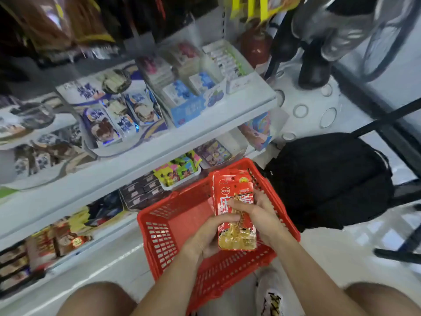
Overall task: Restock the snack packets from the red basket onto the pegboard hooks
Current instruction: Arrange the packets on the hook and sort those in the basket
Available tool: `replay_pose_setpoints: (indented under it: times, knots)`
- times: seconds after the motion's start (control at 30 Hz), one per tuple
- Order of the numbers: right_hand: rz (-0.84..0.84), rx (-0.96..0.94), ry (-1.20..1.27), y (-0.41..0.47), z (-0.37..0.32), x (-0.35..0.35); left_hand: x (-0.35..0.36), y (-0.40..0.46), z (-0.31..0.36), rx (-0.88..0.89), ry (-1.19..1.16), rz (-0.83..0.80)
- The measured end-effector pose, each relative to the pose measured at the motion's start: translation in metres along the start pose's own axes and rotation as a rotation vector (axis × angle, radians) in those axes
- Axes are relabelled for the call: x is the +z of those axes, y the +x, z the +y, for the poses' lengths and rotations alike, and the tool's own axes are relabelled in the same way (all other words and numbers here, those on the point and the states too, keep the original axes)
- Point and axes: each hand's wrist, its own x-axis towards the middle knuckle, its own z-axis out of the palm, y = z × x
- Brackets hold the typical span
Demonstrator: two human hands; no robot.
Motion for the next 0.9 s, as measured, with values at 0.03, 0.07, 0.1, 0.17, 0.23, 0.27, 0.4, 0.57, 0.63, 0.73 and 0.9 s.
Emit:
replay_pose_setpoints:
  times: [0.03, 0.07, 0.1, 0.17, 0.23, 0.27, 0.4, 0.57, 0.63, 0.73, 0.9]
  knots:
    - [0.01, -0.024, 0.026, -0.025, -0.032, 0.004, 0.022, -0.028, 0.018, -0.017, -0.018, -0.034]
    - [0.019, -0.043, 0.051, -0.05, -0.065, 0.008, 0.045, -0.058, 0.037, -0.016, -0.024, -0.076]
    - [0.018, -0.067, 0.068, -0.074, -0.099, 0.01, 0.069, -0.087, 0.058, -0.008, -0.027, -0.141]
    - [0.049, -0.12, 0.085, -0.122, -0.172, 0.016, 0.124, -0.146, 0.108, -0.008, 0.006, -0.25]
    - [0.095, -0.186, 0.1, -0.167, -0.242, 0.026, 0.177, -0.201, 0.157, -0.009, 0.02, -0.317]
    - [0.129, -0.229, 0.102, -0.194, -0.286, 0.033, 0.209, -0.236, 0.187, 0.014, 0.055, -0.335]
    - [0.168, -0.433, 0.056, -0.297, -0.446, 0.062, 0.32, -0.37, 0.289, 0.131, 0.179, -0.291]
    - [0.107, -0.689, -0.078, -0.41, -0.63, 0.09, 0.428, -0.51, 0.392, 0.381, 0.273, -0.26]
    - [0.111, -0.769, -0.149, -0.442, -0.685, 0.098, 0.459, -0.552, 0.421, 0.473, 0.274, -0.283]
    - [0.084, -0.826, -0.202, -0.473, -0.741, 0.101, 0.494, -0.601, 0.45, 0.556, 0.324, -0.331]
    - [0.108, -0.988, -0.118, -0.492, -0.79, 0.106, 0.525, -0.633, 0.486, 0.708, 0.388, -0.267]
